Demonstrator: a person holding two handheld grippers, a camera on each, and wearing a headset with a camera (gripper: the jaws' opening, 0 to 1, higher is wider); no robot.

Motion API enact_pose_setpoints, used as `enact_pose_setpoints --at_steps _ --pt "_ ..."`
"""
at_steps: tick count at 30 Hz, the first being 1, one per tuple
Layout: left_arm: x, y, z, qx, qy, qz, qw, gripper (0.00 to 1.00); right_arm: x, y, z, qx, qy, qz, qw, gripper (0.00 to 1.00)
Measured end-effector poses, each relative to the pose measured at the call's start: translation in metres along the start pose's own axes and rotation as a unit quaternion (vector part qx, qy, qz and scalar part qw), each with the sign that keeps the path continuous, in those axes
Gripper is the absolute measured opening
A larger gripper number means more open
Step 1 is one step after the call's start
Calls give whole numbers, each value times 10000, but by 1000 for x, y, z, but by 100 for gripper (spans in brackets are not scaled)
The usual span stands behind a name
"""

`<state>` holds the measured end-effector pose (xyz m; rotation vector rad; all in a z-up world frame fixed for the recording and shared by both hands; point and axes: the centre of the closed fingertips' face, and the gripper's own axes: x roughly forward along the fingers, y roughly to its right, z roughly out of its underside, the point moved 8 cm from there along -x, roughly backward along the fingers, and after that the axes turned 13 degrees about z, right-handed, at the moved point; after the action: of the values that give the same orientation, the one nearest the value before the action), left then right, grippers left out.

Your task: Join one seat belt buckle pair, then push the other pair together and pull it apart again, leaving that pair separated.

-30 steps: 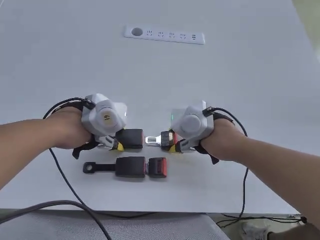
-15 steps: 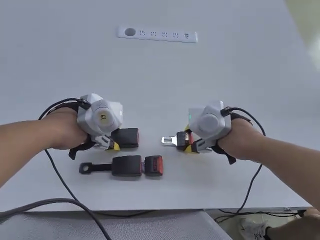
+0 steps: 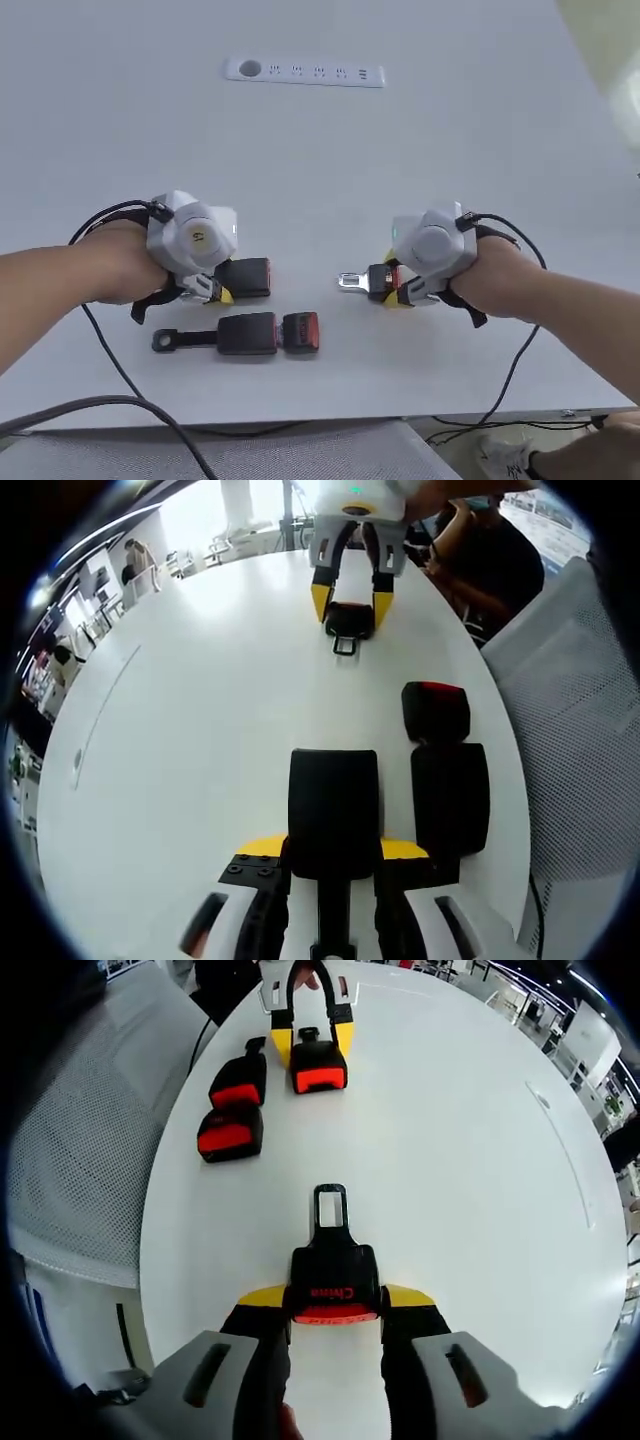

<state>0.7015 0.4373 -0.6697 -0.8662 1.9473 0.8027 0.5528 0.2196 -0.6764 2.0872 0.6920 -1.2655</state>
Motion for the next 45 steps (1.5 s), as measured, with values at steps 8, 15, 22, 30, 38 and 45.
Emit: enact_pose_setpoints --at_steps 8,15,22,30,38,45 --pt "0 1 0 -38 26 -24 10000 32 0 0 -2 5 15 85 10000 34" --pt "-1 1 -1 -55 25 -26 10000 33 -1 2 -5 36 46 319 9995 39" --pt "-9 4 2 -174 245 -90 9995 36 -11 0 -9 264 186 447 9985 41" --pt "-34 14 -3 -424 748 -516 9950 42 -30 -10 -13 805 527 700 9929 48" --pt "-48 49 15 -629 986 -798 9899 52 -47 -30 -14 1468 829 970 9809 60" --pt "-65 82 30 -932 1268 -1107 9813 66 -64 -51 -16 1799 1045 1127 9716 68"
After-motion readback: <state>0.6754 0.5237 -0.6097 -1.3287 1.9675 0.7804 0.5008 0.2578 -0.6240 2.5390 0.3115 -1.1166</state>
